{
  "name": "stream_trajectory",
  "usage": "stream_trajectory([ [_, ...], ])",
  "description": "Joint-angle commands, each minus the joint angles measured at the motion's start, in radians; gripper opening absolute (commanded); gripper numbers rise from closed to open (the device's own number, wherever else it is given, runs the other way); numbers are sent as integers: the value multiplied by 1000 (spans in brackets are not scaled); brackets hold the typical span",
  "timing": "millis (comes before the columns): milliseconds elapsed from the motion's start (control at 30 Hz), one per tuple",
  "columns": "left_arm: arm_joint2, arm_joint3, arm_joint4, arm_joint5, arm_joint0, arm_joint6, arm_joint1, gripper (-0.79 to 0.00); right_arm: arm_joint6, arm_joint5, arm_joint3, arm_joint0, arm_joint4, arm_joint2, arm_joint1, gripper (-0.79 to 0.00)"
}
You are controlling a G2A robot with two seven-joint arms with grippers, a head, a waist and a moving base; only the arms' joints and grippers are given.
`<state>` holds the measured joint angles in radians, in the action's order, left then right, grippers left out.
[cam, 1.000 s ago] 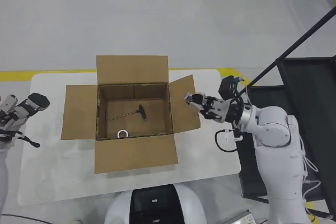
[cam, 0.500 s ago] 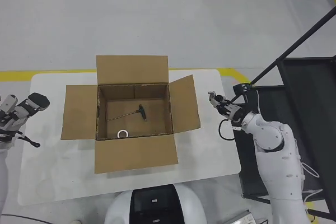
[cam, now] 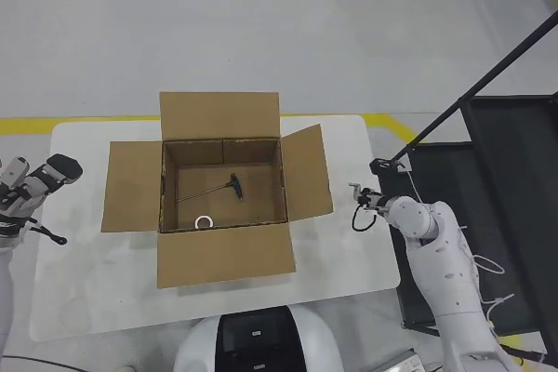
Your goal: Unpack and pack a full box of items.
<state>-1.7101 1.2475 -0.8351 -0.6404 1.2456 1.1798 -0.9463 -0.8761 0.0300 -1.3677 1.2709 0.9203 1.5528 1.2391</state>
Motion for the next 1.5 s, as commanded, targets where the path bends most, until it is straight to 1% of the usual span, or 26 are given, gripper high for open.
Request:
stream_trajectory([
  [0, 0, 0, 0, 0, 0, 0, 0, 0, -40, -29, 35, -29, 39, -34, 1, -785],
  [133, 0, 0, 0, 0, 0, 0, 0, 0, -90, -53, 86, -78, 67, -90, 5, -785],
  [300, 0, 0, 0, 0, 0, 0, 0, 0, -101, -44, 133, -113, 50, -121, 9, -785],
  [333, 0, 0, 0, 0, 0, 0, 0, 0, -105, -45, 137, -118, 50, -124, 9, -486],
  [367, 0, 0, 0, 0, 0, 0, 0, 0, -106, -44, 142, -122, 44, -126, 9, -123],
  [400, 0, 0, 0, 0, 0, 0, 0, 0, -112, -45, 146, -125, 46, -129, 8, 0],
  [633, 0, 0, 0, 0, 0, 0, 0, 0, -131, -49, 129, -120, 47, -132, 3, 0],
  [733, 0, 0, 0, 0, 0, 0, 0, 0, -113, -53, 72, -93, 27, -108, -1, 0],
  [800, 0, 0, 0, 0, 0, 0, 0, 0, -93, -74, 5, -63, 39, -85, -7, 0],
  [933, 0, 0, 0, 0, 0, 0, 0, 0, 7, -158, -190, 35, 75, -40, -12, 0],
  [1067, 0, 0, 0, 0, 0, 0, 0, 0, 104, -211, -375, 132, 93, -15, -13, 0],
  [1300, 0, 0, 0, 0, 0, 0, 0, 0, 290, -174, -572, 230, 103, -12, -11, 0],
  [1400, 0, 0, 0, 0, 0, 0, 0, 0, 334, -149, -625, 236, 133, -45, -10, 0],
  [1467, 0, 0, 0, 0, 0, 0, 0, 0, 350, -106, -652, 231, 138, -72, -9, 0],
])
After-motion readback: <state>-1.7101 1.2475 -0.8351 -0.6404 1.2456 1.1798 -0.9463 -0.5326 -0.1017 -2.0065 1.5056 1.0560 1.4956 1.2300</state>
